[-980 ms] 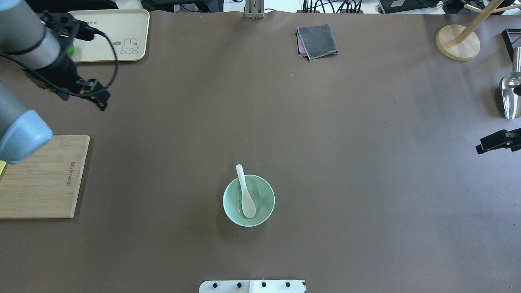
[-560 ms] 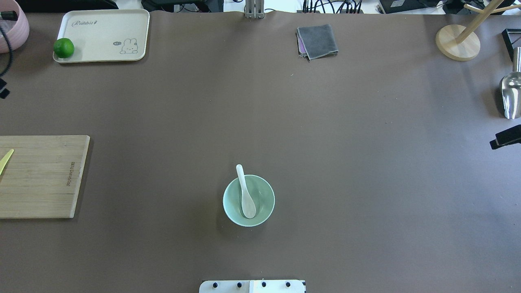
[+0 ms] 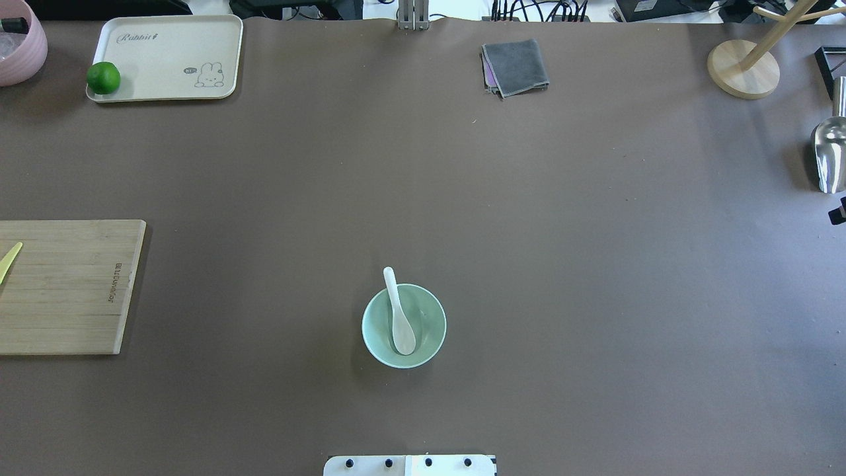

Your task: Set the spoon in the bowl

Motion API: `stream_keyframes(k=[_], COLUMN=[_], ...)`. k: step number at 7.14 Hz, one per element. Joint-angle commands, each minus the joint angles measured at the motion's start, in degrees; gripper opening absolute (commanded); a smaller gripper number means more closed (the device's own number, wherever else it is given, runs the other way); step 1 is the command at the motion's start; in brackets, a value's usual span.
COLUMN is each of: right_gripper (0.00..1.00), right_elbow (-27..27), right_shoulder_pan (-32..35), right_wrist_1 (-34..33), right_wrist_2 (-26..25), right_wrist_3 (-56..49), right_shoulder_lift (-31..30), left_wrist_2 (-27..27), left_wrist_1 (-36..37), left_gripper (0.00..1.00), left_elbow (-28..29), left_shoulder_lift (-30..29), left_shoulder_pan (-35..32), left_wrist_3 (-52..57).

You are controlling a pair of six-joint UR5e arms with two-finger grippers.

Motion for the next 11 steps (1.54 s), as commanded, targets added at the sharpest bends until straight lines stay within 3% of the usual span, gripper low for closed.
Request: stream_keyframes(k=[1, 9, 11], right_gripper=[1.0, 1.0, 1.0], right_elbow=[0.2, -1.1, -1.2], right_shoulder_pan=[1.0, 3.2, 3.2], right_wrist_1=[-1.3, -4.2, -4.2], right_wrist_2=[0.0, 0.1, 0.1], right_wrist_3=[-0.2, -6.0, -6.1], right_shoulder_lift=[0.5, 0.5, 0.6], left_wrist_2=[-0.1, -0.4, -0.3], left_wrist_1=[-0.8, -1.3, -6.6], left_gripper=[0.98, 0.98, 0.98], left_elbow=[1.0, 0.9, 1.8], left_shoulder_lift=[1.3, 1.3, 2.9], left_shoulder_pan=[-1.7, -1.7, -2.0], left_wrist_3=[-1.2, -2.0, -2.3])
